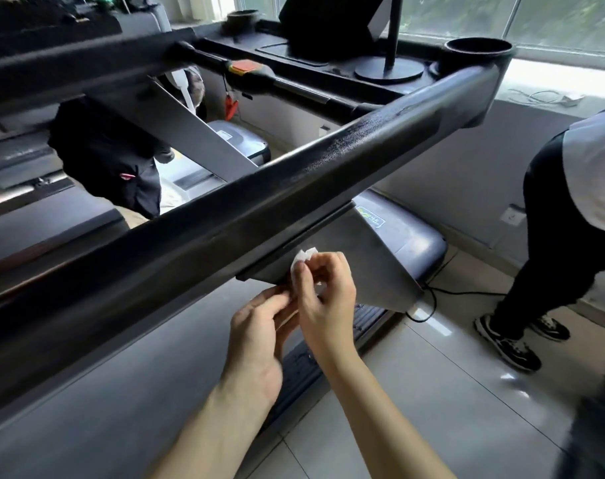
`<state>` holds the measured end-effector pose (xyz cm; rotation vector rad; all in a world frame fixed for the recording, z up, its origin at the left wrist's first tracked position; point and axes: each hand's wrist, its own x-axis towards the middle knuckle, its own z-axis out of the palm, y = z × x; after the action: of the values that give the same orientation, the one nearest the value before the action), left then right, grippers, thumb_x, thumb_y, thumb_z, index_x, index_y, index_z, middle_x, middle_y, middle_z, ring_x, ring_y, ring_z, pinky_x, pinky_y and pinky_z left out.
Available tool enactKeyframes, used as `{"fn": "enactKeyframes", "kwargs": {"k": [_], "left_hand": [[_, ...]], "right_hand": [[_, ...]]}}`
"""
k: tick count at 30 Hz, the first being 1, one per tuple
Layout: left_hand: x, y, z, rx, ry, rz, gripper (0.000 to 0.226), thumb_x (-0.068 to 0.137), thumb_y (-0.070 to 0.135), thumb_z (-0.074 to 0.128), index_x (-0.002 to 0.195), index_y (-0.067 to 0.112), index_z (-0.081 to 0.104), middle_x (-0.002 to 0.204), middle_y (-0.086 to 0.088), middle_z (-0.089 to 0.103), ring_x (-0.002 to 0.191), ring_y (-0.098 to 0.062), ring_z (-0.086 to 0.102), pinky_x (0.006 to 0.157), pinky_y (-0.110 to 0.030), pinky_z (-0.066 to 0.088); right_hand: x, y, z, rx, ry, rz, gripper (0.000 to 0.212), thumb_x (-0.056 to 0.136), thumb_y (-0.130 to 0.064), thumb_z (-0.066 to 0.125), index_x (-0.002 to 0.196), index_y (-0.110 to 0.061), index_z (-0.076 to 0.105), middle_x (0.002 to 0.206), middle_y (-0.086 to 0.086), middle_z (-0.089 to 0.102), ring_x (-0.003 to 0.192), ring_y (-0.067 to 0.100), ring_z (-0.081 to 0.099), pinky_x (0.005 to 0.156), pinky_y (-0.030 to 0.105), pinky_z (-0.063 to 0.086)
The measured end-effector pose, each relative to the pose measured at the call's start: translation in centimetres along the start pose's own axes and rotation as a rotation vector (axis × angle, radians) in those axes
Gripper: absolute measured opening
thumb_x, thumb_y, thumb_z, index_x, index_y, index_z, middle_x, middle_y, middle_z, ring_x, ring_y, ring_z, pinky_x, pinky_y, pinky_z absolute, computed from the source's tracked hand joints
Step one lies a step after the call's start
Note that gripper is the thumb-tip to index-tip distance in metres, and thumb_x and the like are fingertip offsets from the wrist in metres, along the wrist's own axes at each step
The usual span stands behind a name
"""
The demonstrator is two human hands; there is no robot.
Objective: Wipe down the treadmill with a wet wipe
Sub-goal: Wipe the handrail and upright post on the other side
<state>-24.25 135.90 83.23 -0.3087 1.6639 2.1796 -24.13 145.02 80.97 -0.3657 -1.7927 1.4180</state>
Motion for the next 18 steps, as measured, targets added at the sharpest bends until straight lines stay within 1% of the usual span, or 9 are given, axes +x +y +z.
{"fn": "enactKeyframes", "kwargs": {"k": [2, 4, 7, 9, 11, 13, 14, 16, 18], "left_hand": [[-0.1, 0.1, -0.6, 0.114, 0.058, 0.108, 0.024, 0.101, 0.011, 0.055, 0.105, 0.016, 0.078, 0.102, -0.005, 0.079, 0.102, -0.022, 0.074, 0.094, -0.040, 0.056], [-0.1, 0.4, -1.4, 0.188, 0.088, 0.206, 0.025, 0.102, 0.006, 0.052, 0.103, 0.015, 0.076, 0.098, -0.003, 0.079, 0.098, -0.020, 0.074, 0.085, -0.034, 0.056], [0.9, 0.3, -2.3, 0.233, 0.073, 0.262, 0.024, 0.100, 0.002, 0.052, 0.102, 0.011, 0.075, 0.099, -0.008, 0.078, 0.097, -0.022, 0.074, 0.088, -0.037, 0.055], [2.2, 0.1, -2.7, 0.253, 0.061, 0.293, 0.024, 0.096, 0.000, 0.059, 0.090, 0.013, 0.078, 0.096, -0.012, 0.077, 0.096, -0.027, 0.074, 0.093, -0.043, 0.055], [3.7, -0.4, -2.6, 0.259, 0.047, 0.313, 0.024, 0.091, -0.001, 0.066, 0.077, 0.015, 0.078, 0.090, -0.015, 0.076, 0.092, -0.032, 0.072, 0.093, -0.047, 0.055], [4.9, -1.0, -3.0, 0.270, 0.024, 0.327, 0.005, 0.080, 0.008, 0.074, 0.082, 0.013, 0.076, 0.089, -0.013, 0.076, 0.093, -0.033, 0.072, 0.096, -0.051, 0.055], [5.2, -1.3, -3.0, 0.302, 0.014, 0.331, 0.016, 0.075, 0.014, 0.076, 0.090, 0.009, 0.074, 0.093, -0.013, 0.076, 0.096, -0.034, 0.072, 0.099, -0.053, 0.054], [5.5, -1.5, -3.0, 0.359, -0.034, 0.352, 0.035, 0.072, 0.021, 0.077, 0.103, 0.005, 0.071, 0.100, -0.012, 0.076, 0.101, -0.033, 0.071, 0.100, -0.053, 0.054], [5.6, -1.5, -2.8, 0.416, -0.073, 0.412, 0.034, 0.074, 0.022, 0.075, 0.105, 0.010, 0.073, 0.100, -0.008, 0.077, 0.101, -0.026, 0.072, 0.094, -0.042, 0.057]], "right_hand": [[-0.4, 0.0, 0.8, 0.033, 0.042, -0.021, 0.011, 0.096, -0.004, 0.066, 0.088, -0.008, 0.059, 0.092, 0.003, 0.057, 0.085, 0.018, 0.059, 0.074, 0.032, 0.047], [-1.6, -0.7, 1.7, 0.067, 0.036, -0.123, 0.007, 0.098, -0.005, 0.063, 0.091, -0.003, 0.061, 0.095, 0.005, 0.057, 0.087, 0.018, 0.059, 0.076, 0.030, 0.049], [-1.7, 0.3, 2.0, 0.081, 0.040, -0.230, 0.008, 0.098, -0.001, 0.060, 0.092, 0.003, 0.061, 0.096, 0.007, 0.056, 0.089, 0.010, 0.056, 0.077, 0.019, 0.046], [-0.6, 3.9, 1.6, 0.058, 0.122, -0.132, 0.009, 0.097, 0.004, 0.059, 0.091, -0.003, 0.060, 0.092, 0.006, 0.055, 0.084, 0.006, 0.054, 0.077, 0.017, 0.042], [0.9, 9.1, 1.1, 0.094, 0.311, 0.149, 0.017, 0.100, -0.001, 0.056, 0.090, -0.016, 0.057, 0.088, 0.002, 0.057, 0.079, 0.004, 0.054, 0.077, 0.024, 0.044], [2.1, 12.8, 0.9, 0.149, 0.482, 0.486, 0.013, 0.103, -0.012, 0.054, 0.091, -0.017, 0.057, 0.086, 0.000, 0.060, 0.077, 0.004, 0.056, 0.080, 0.038, 0.047], [2.5, 13.2, 1.2, 0.167, 0.536, 0.579, 0.012, 0.103, -0.017, 0.054, 0.092, -0.015, 0.057, 0.086, 0.000, 0.062, 0.078, 0.009, 0.058, 0.081, 0.042, 0.048], [2.6, 10.8, 2.3, 0.210, 0.577, 0.571, 0.011, 0.102, -0.022, 0.054, 0.093, -0.016, 0.057, 0.087, 0.000, 0.064, 0.080, 0.014, 0.059, 0.081, 0.041, 0.050], [2.0, 5.5, 3.5, 0.285, 0.515, 0.344, 0.010, 0.101, -0.012, 0.058, 0.092, -0.015, 0.060, 0.085, 0.001, 0.063, 0.078, 0.012, 0.059, 0.075, 0.031, 0.048]]}}
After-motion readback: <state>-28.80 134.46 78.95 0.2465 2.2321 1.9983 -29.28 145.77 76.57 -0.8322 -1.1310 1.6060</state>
